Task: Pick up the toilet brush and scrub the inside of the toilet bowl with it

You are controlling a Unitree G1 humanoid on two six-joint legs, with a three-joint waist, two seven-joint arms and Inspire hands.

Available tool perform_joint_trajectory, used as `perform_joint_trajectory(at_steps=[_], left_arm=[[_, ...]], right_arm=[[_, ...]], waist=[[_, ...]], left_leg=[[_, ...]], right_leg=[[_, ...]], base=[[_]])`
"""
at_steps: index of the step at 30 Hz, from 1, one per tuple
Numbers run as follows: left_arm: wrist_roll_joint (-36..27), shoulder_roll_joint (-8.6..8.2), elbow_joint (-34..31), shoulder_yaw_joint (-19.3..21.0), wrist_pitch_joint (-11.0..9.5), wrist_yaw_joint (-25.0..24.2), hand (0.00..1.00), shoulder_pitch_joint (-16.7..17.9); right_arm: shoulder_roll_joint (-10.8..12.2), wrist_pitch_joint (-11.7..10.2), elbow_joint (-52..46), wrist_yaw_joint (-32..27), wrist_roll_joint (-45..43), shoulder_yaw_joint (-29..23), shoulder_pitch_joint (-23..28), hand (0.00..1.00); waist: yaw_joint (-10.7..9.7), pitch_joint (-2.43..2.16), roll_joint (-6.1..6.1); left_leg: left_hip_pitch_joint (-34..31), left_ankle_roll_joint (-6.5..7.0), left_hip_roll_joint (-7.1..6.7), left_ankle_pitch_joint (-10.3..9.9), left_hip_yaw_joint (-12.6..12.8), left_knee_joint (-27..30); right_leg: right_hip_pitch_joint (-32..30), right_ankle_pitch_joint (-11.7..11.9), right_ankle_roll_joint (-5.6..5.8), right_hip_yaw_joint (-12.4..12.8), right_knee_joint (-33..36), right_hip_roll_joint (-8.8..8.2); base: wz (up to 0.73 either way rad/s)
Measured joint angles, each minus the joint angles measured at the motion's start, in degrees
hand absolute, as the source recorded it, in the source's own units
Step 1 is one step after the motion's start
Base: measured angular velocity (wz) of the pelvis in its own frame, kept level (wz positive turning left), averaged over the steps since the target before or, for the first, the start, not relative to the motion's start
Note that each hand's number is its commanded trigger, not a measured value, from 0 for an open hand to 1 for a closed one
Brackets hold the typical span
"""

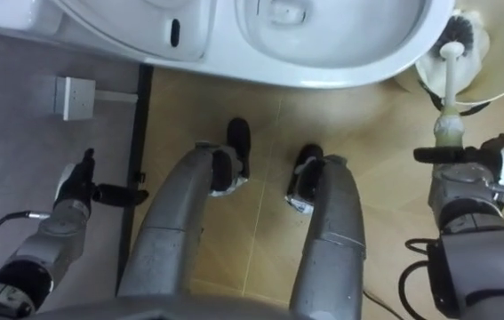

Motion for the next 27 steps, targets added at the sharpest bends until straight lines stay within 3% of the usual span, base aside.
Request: perform_joint_trajectory(at_steps=[4,10,11,12,19,27], left_arm=[[-0.13,0.08,-0.26,-0.08,0.61,-1.02,0.00,0.00],[0.04,0.30,-0.28,-0.69,0.97,-2.07,0.00,0.01],[0.03,0.34,-0.28,-0.74,0.98,-2.13,0.00,0.03],[0.04,0.49,-0.27,-0.99,1.04,-2.25,0.00,0.09],[0.03,1.09,-0.25,-2.16,2.04,-3.21,0.00,0.20],[-0.08,1.13,-0.28,-3.20,2.23,-4.49,0.00,0.20]], right_arm=[[-0.77,0.03,0.01,1.22,0.09,0.04,-0.19,0.00],[-1.58,0.59,0.55,3.74,1.65,2.34,0.23,0.00],[-1.58,0.59,0.76,4.02,1.69,2.36,0.26,0.88],[-1.61,0.58,1.21,4.49,1.70,2.60,0.25,1.00],[-1.84,1.01,1.94,6.75,1.68,6.75,0.28,1.00],[-2.18,1.94,2.37,7.76,3.16,6.99,0.60,1.00]], waist=[[0.86,0.33,0.61],[2.51,0.35,0.93],[2.70,0.35,0.94],[3.02,0.34,0.94],[3.07,0.32,0.98],[3.06,0.29,1.02]], left_leg=[[-1.53,0.18,-0.06,-0.39,-0.51,1.49],[-2.11,0.30,-0.19,-0.49,-0.54,2.04],[-2.12,0.27,-0.16,-0.55,-0.55,2.14],[-2.13,0.24,-0.19,-0.61,-0.66,2.25],[-2.19,0.24,-0.23,-0.61,-0.77,2.32],[-2.14,0.20,-0.67,-0.59,-1.33,2.57]], right_leg=[[-1.27,-0.37,0.09,-0.09,1.33,-0.29],[-1.81,-0.76,0.19,-0.07,2.17,-0.71],[-1.77,-0.80,0.22,-0.07,2.17,-0.68],[-1.69,-0.83,0.22,-0.13,2.19,-0.64],[-1.52,-0.86,0.25,-0.35,2.20,-0.67],[-1.02,-0.91,0.23,-0.92,2.17,-0.51]], base=[[0.01],[0.03],[0.03],[0.00],[0.00],[0.01]])
